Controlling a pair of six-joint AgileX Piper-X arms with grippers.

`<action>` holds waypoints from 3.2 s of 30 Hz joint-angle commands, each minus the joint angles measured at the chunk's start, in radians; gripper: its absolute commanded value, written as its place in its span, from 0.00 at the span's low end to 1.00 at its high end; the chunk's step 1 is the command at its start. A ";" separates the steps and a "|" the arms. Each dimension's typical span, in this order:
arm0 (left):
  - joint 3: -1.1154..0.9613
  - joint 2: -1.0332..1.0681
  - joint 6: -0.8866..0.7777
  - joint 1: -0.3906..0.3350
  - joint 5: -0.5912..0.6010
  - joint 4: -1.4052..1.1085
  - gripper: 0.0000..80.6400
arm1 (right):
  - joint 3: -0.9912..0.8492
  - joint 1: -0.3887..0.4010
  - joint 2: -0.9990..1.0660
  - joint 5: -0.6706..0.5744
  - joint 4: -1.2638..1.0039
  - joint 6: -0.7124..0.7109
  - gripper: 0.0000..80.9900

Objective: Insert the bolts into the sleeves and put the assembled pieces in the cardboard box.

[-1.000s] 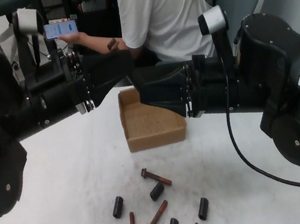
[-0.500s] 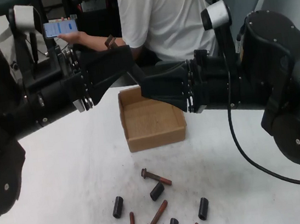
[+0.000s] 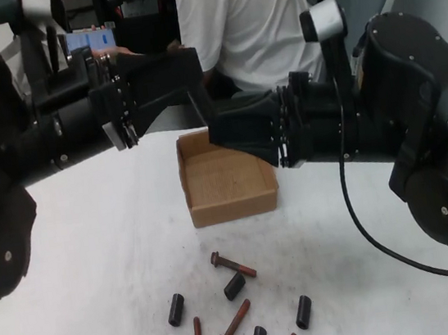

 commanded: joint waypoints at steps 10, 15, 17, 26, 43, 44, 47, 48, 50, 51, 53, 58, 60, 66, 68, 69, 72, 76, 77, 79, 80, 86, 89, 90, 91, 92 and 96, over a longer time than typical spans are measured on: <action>-0.011 0.003 -0.040 -0.023 0.126 0.023 0.73 | -0.021 0.030 -0.013 0.083 0.013 -0.047 0.01; -0.011 0.003 -0.022 -0.043 0.136 0.061 0.73 | -0.021 0.033 -0.013 0.095 -0.054 -0.039 0.01; -0.011 0.003 0.019 -0.043 0.115 0.110 0.73 | -0.021 0.033 -0.013 0.095 -0.061 -0.024 0.01; -0.011 0.003 0.154 -0.043 0.097 0.274 0.73 | -0.021 0.033 -0.013 0.067 -0.045 -0.022 0.01; -0.011 0.003 0.164 0.095 0.088 0.276 0.73 | -0.021 -0.015 -0.013 0.045 0.037 -0.051 0.01; -0.011 0.003 0.164 0.097 0.088 0.276 0.73 | -0.021 -0.015 -0.013 0.045 0.037 -0.051 0.01; -0.011 0.003 0.164 0.097 0.091 0.276 0.73 | -0.021 -0.015 -0.013 0.045 0.037 -0.062 0.01; -0.011 0.003 0.164 0.097 0.092 0.276 0.73 | -0.021 -0.015 -0.013 0.045 0.037 -0.062 0.01; -0.011 0.003 0.164 0.097 0.093 0.276 0.73 | -0.021 -0.015 -0.013 0.045 0.037 -0.062 0.01; -0.011 0.003 0.164 0.097 0.093 0.276 0.73 | -0.021 -0.015 -0.013 0.045 0.037 -0.062 0.01; -0.011 0.003 0.164 0.097 0.093 0.276 0.73 | -0.021 -0.015 -0.013 0.045 0.037 -0.062 0.01; -0.011 0.003 0.242 0.118 0.074 0.377 0.73 | -0.021 -0.027 -0.013 0.045 0.040 -0.062 0.01; -0.011 0.003 0.300 0.136 0.068 0.450 0.73 | -0.021 -0.039 -0.013 0.045 0.040 -0.062 0.01; -0.011 0.003 0.435 0.181 0.058 0.642 0.73 | -0.021 -0.078 -0.013 0.043 0.042 -0.065 0.01; -0.011 0.003 0.479 0.180 0.032 0.715 0.73 | -0.021 -0.084 -0.013 0.053 0.073 -0.098 0.01; -0.011 0.003 0.502 0.175 0.025 0.744 0.73 | -0.023 -0.084 -0.011 0.061 0.113 -0.128 0.01; -0.011 0.003 0.570 0.171 0.024 0.853 0.73 | -0.042 -0.084 0.017 0.072 0.237 -0.216 0.01; -0.011 0.003 0.597 0.171 0.026 0.892 0.73 | -0.091 -0.086 0.094 0.072 0.261 -0.235 0.01; -0.011 0.001 0.597 0.171 0.026 0.892 0.73 | -0.109 -0.087 0.115 0.072 0.261 -0.235 0.01; -0.011 -0.004 0.597 0.171 0.026 0.892 0.73 | -0.145 -0.092 0.154 0.077 0.266 -0.235 0.01; -0.011 -0.006 0.597 0.171 0.026 0.892 0.73 | -0.161 -0.096 0.169 0.082 0.276 -0.235 0.01; -0.011 -0.009 0.597 0.171 0.026 0.903 0.73 | -0.281 -0.138 0.275 0.121 0.474 -0.322 0.01; -0.011 -0.012 0.597 0.171 0.026 0.913 0.73 | -0.319 -0.158 0.315 0.146 0.493 -0.340 0.01; -0.011 -0.012 0.597 0.171 0.028 0.914 0.73 | -0.331 -0.165 0.325 0.154 0.493 -0.340 0.01; -0.011 -0.012 0.597 0.171 0.032 0.913 0.73 | -0.343 -0.170 0.340 0.154 0.493 -0.332 0.01; -0.011 -0.012 0.597 0.171 0.032 0.913 0.73 | -0.354 -0.177 0.353 0.154 0.501 -0.321 0.01; -0.011 -0.012 0.597 0.171 0.032 0.913 0.73 | -0.389 -0.182 0.392 0.170 0.608 -0.372 0.01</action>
